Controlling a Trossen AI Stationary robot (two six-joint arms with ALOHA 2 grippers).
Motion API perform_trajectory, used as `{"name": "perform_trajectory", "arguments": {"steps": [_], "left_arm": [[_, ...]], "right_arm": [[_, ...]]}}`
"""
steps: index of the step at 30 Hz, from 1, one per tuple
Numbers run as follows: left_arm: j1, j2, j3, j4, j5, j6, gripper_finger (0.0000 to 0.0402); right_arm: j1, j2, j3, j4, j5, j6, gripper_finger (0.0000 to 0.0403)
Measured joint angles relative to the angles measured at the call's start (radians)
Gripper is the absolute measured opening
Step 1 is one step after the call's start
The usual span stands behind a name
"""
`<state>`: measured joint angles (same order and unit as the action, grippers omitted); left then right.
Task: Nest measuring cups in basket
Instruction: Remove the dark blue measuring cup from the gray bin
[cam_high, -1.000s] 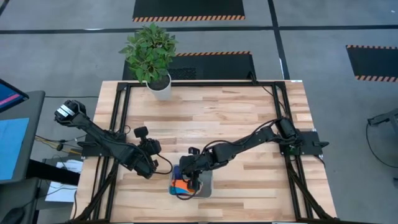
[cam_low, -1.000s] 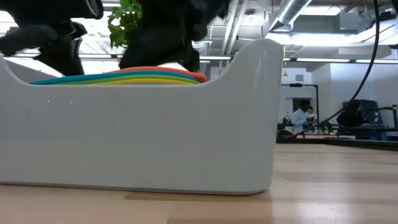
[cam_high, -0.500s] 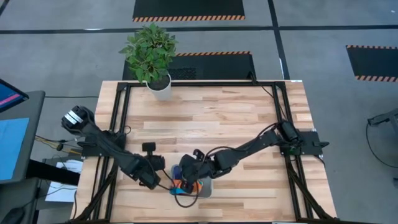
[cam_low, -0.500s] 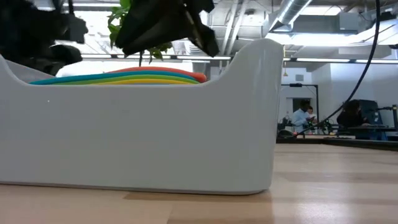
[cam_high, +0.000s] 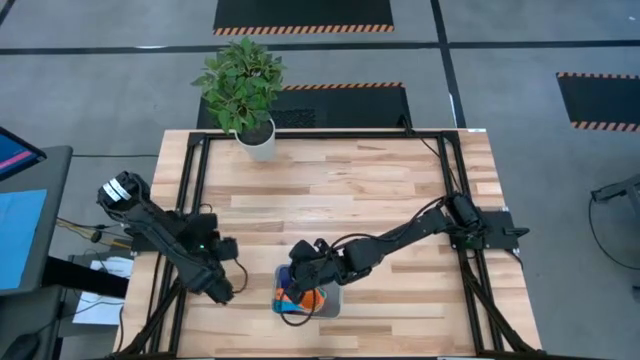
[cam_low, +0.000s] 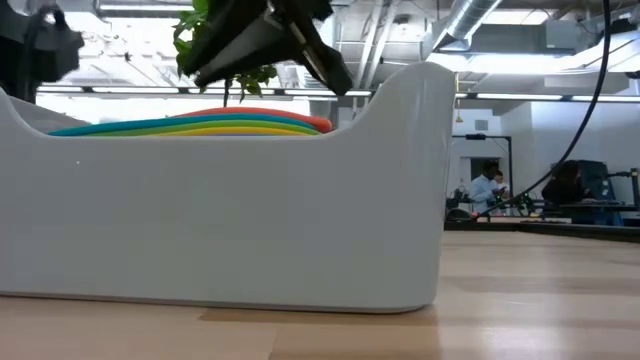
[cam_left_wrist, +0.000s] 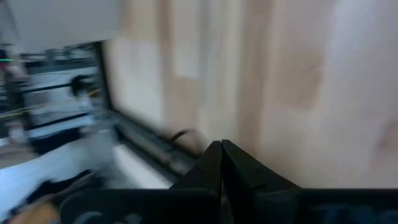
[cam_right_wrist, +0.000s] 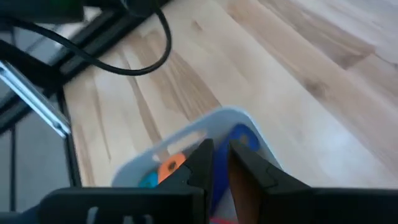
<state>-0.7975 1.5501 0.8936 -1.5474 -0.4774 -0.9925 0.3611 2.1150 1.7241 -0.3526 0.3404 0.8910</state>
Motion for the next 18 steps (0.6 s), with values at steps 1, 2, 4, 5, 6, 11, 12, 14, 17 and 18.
{"name": "perform_trajectory", "arguments": {"steps": [1, 2, 4, 5, 6, 11, 12, 14, 17, 18], "left_arm": [[-0.014, -0.003, -0.001, -0.029, -0.006, -0.02, 0.0], [-0.027, -0.014, -0.004, -0.026, -0.01, -0.03, 0.0], [-0.044, -0.05, -0.017, 0.002, -0.009, -0.026, 0.0], [-0.052, -0.066, -0.02, 0.019, -0.009, -0.027, 0.0], [-0.061, -0.081, -0.024, 0.041, -0.01, -0.036, 0.0], [-0.089, -0.149, -0.034, 0.055, -0.057, -0.115, 0.0], [-0.093, -0.16, -0.034, 0.061, -0.072, -0.124, 0.0], [-0.095, -0.177, -0.034, 0.087, -0.096, -0.127, 0.0], [-0.095, -0.185, -0.034, 0.125, -0.103, -0.118, 0.0], [-0.095, -0.184, -0.034, 0.144, -0.104, -0.115, 0.0]], "right_arm": [[0.0, 0.001, 0.013, -0.004, 0.0, -0.008, 0.007], [0.0, 0.003, 0.035, -0.018, 0.0, -0.023, 0.0069], [0.0, 0.002, 0.089, -0.043, -0.001, -0.064, 0.0064], [0.001, -0.002, 0.108, -0.058, 0.0, -0.076, 0.0062], [0.003, -0.005, 0.119, -0.08, 0.0, -0.076, 0.0059], [0.018, 0.004, 0.118, -0.214, 0.001, 0.0, 0.0055], [0.019, 0.009, 0.119, -0.223, 0.003, 0.021, 0.0055], [0.019, 0.031, 0.123, -0.213, 0.005, 0.04, 0.0055], [0.018, 0.056, 0.116, -0.197, -0.035, 0.048, 0.0055], [0.014, 0.073, 0.124, -0.161, -0.054, 0.051, 0.0055]]}}
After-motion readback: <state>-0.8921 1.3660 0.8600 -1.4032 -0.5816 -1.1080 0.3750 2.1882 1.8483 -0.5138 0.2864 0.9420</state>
